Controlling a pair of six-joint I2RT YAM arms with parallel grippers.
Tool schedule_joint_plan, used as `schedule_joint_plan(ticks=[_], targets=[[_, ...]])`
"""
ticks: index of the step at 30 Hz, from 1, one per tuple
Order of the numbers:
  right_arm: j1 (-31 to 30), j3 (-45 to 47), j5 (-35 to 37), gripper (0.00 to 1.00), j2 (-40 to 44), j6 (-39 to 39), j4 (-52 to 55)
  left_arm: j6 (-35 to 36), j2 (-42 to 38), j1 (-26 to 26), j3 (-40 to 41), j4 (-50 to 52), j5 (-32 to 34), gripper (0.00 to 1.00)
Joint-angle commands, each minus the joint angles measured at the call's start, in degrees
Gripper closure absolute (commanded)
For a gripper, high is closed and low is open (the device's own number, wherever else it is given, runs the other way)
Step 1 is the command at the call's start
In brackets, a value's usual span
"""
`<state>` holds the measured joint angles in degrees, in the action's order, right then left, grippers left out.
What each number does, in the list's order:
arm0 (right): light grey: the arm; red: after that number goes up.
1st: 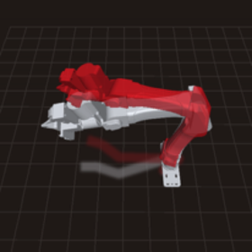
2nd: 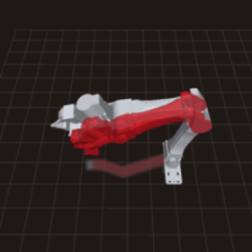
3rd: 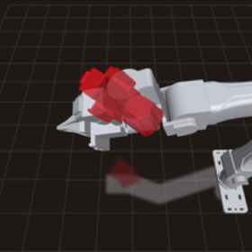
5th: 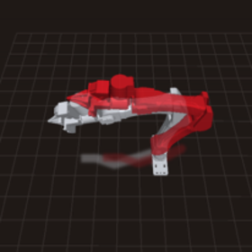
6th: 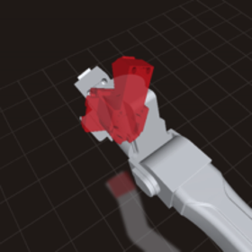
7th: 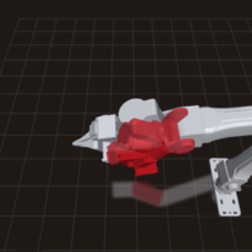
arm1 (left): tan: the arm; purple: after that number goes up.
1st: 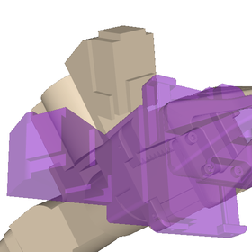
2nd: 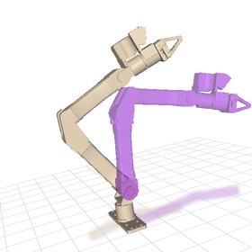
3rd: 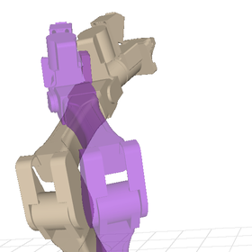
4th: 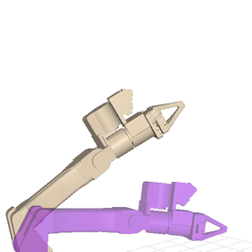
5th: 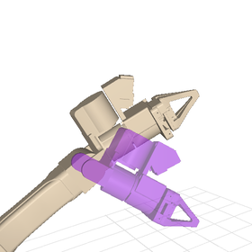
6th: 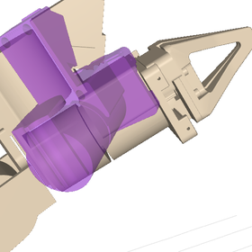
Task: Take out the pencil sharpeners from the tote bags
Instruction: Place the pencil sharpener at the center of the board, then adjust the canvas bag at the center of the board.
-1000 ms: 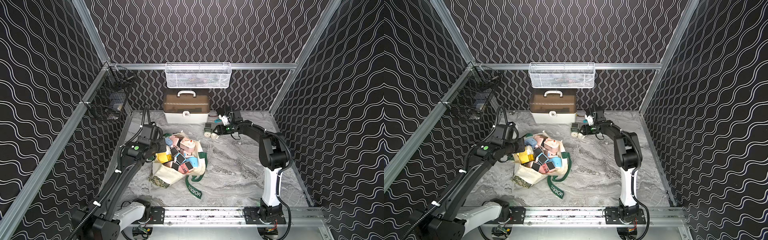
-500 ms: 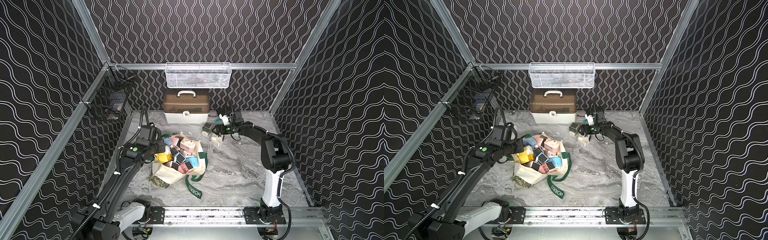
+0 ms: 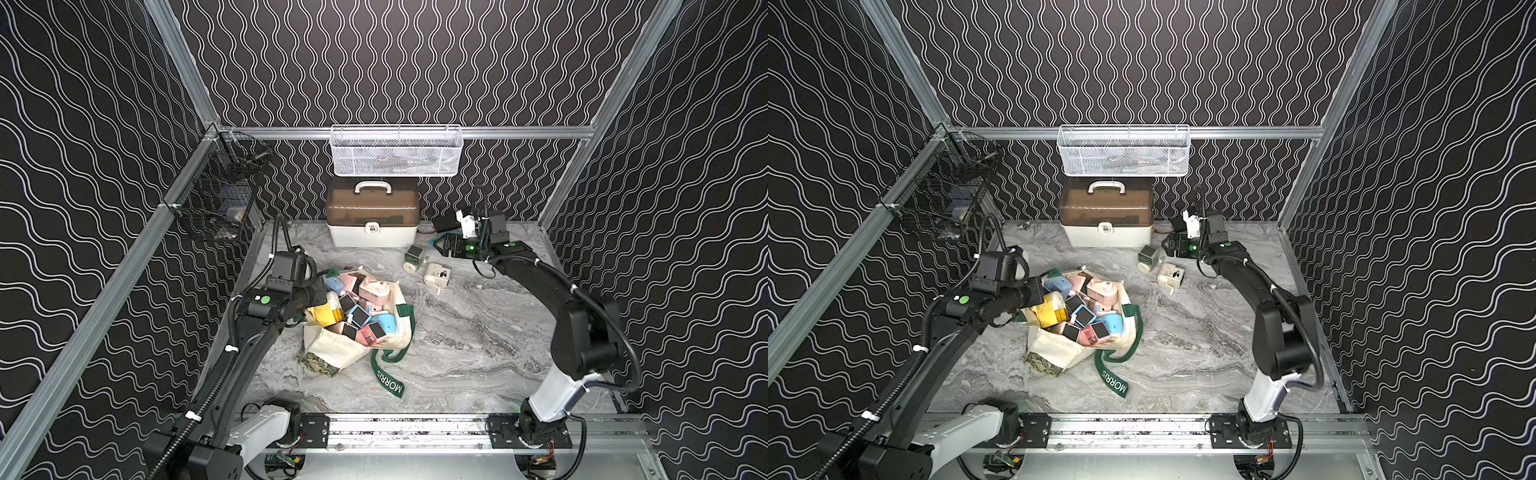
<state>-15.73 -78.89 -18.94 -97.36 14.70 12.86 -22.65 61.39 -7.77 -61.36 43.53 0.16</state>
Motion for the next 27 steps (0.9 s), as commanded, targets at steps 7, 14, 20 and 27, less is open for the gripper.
schedule_joint_plan(ticks=[7, 14, 20, 27], targets=[[-17.23, 6.92, 6.54, 0.18, 15.63, 7.68, 1.45, -0.19, -0.64, 1.39, 0.68, 1.98, -3.42, 1.0], [-28.39, 13.27, 5.26, 0.26, 17.64, 5.61, -5.46, -0.1, -0.56, 1.92, 0.65, 2.01, -3.44, 1.0], [-34.74, 9.95, 6.72, 0.27, 9.15, 2.35, -4.23, -0.1, -0.31, 2.98, 0.68, 1.82, -4.41, 1.0], [-35.95, 8.22, 14.63, 0.27, 2.18, -0.61, -3.02, -0.15, -0.29, 3.27, 0.8, 1.57, -5.09, 1.0]])
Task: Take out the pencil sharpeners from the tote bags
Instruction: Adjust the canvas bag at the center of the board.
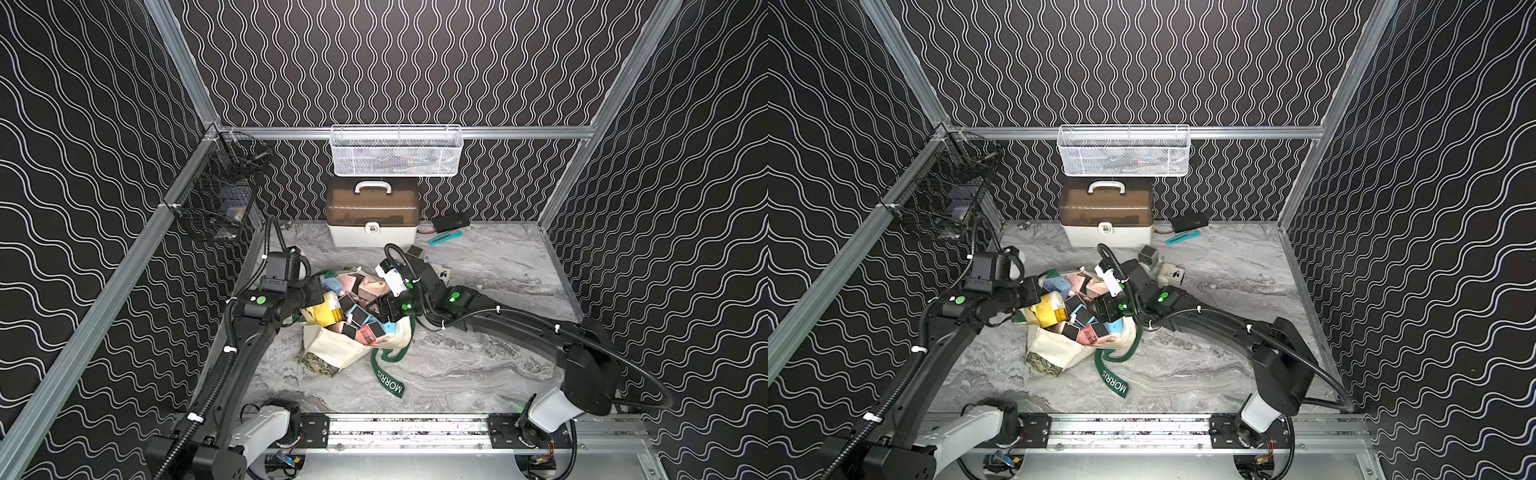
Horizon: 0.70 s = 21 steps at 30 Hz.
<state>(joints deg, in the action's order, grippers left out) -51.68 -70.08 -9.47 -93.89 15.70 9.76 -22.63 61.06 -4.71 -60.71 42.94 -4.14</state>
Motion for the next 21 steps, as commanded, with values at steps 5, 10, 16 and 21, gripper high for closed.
schedule_joint_plan(ticks=[5, 10, 16, 21], targets=[[-0.05, -0.83, 4.0, 0.27, -4.35, -2.59, -0.8, -0.13, -0.15, 0.23, 0.25, 2.06, -0.69, 1.0], [-0.19, -1.17, 3.43, 0.26, -5.57, -3.22, -0.61, -0.08, 0.46, 0.32, 0.29, 2.19, -0.69, 1.0], [-0.39, -1.38, 2.12, 0.25, -6.03, -3.05, -0.72, 0.01, -0.26, 0.57, 0.42, 1.8, -0.99, 1.0], [-1.05, -1.42, 0.71, 0.23, -5.53, -3.32, -0.93, -0.12, -0.09, 1.53, 0.41, 1.67, -2.44, 1.0]])
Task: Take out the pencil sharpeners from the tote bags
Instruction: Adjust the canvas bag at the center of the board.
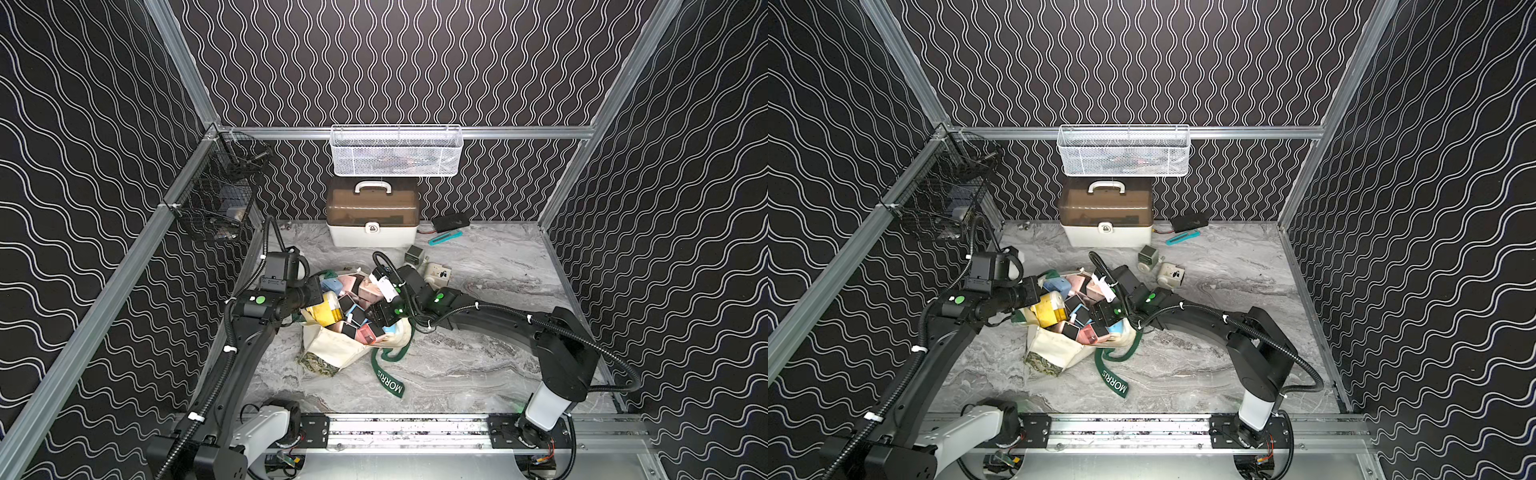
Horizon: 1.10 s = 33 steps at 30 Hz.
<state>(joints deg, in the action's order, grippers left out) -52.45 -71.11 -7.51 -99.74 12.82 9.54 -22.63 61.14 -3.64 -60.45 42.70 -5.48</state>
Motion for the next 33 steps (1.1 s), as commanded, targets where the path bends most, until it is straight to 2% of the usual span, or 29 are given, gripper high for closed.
schedule_joint_plan(ticks=[1, 12, 14, 16, 22, 33], targets=[[-0.29, -0.07, -1.98, 0.22, 0.66, -0.34, -1.13, -0.13, -0.23, 0.48, 0.24, 1.88, -1.2, 1.0], [-0.46, 4.02, -3.41, 0.11, 3.93, 0.4, -6.95, -0.01, -0.32, 0.5, 0.44, 1.53, -1.68, 1.0], [-0.49, 3.64, -6.56, 0.1, 3.02, 0.56, -6.79, 0.04, -0.38, 0.49, 0.42, 1.39, -2.08, 1.0], [-1.37, 2.55, -8.61, 0.09, 1.93, -0.17, -5.82, 0.12, -0.37, 0.49, 0.33, 1.42, -2.34, 1.0], [-5.25, -0.29, -7.8, 0.1, -1.64, -2.19, -3.89, -0.23, 0.4, 0.48, -0.68, 0.53, -4.63, 1.0], [-12.7, -2.82, -6.39, 0.13, -7.1, -4.64, -6.64, -3.25, 9.84, -0.73, -9.13, 0.34, -10.82, 1.0]])
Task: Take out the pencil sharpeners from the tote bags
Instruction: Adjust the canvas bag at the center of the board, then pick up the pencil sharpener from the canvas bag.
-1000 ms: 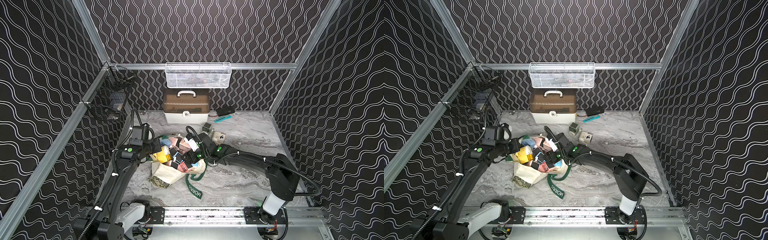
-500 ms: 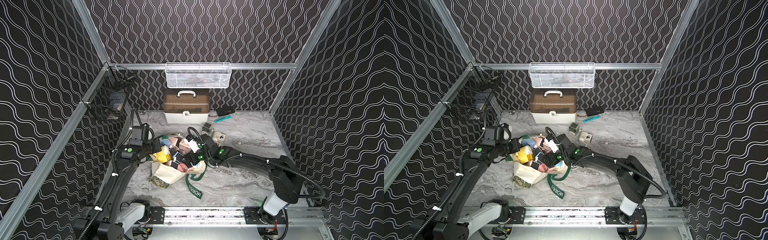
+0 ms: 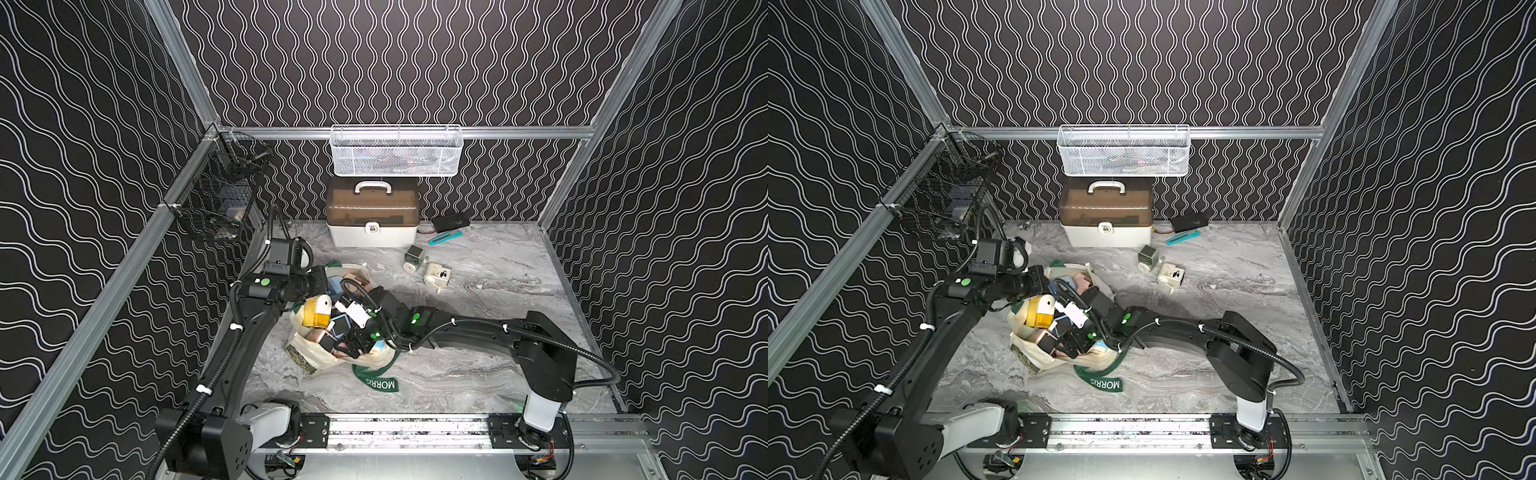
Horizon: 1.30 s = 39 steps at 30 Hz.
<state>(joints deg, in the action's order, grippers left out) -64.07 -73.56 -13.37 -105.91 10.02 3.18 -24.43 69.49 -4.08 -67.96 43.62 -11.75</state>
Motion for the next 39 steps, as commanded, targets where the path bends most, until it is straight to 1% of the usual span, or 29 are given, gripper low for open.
schedule_joint_plan(ticks=[1, 4, 5, 7, 8, 11, 15, 18, 21, 24, 33, 39], targets=[[-1.35, -0.23, -0.08, 0.13, -1.21, -1.93, -0.86, -1.78, 2.68, -0.29, -2.54, -0.24, -5.48, 1.0], [-1.62, -0.38, 2.79, 0.12, -0.65, -2.71, 0.5, -1.56, 4.99, -1.15, -3.44, -0.08, -8.63, 1.0], [-1.54, 0.45, 4.39, 0.11, 0.65, -2.89, 0.15, -1.15, 4.98, -1.65, -2.96, -0.26, -8.69, 1.0], [-1.34, 3.05, 8.25, 0.1, 3.7, -2.57, -2.13, -0.53, 3.99, -2.52, -1.54, -0.22, -6.78, 1.0], [-1.13, 4.14, 8.77, 0.09, 5.04, -2.55, -3.04, -0.28, 3.08, -2.69, -0.53, -0.57, -5.86, 1.0], [-0.83, 4.78, 7.72, 0.09, 6.58, -3.55, -2.52, 0.39, 0.54, -3.31, 1.21, -0.39, -3.01, 1.0], [-0.79, 1.3, 5.26, 0.09, 4.43, -3.77, 3.3, 1.07, -1.03, -3.7, 2.57, 0.07, -0.76, 1.0], [-0.79, -1.58, 5.9, 0.09, 2.24, 0.15, 6.09, 1.36, -0.89, -3.72, 2.35, 1.15, 0.51, 1.0], [-0.8, -2.32, 2.61, 0.09, 1.46, 3.8, 5.77, 1.62, -1.53, -3.66, 2.49, 1.62, 2.94, 1.0], [-0.88, -3.12, 1.13, 0.09, 0.97, 6.81, 6.83, 1.66, -2.22, -3.69, 2.66, 1.74, 4.21, 1.0], [-0.9, 0.93, 1.44, 0.09, 0.8, 11.54, 7.97, 1.68, -2.44, -3.61, 3.01, 1.73, 4.19, 1.0], [-0.88, -0.1, -0.42, 0.21, -0.81, 11.88, 7.69, 1.6, -2.36, -3.64, 2.99, 1.82, 4.08, 1.0]])
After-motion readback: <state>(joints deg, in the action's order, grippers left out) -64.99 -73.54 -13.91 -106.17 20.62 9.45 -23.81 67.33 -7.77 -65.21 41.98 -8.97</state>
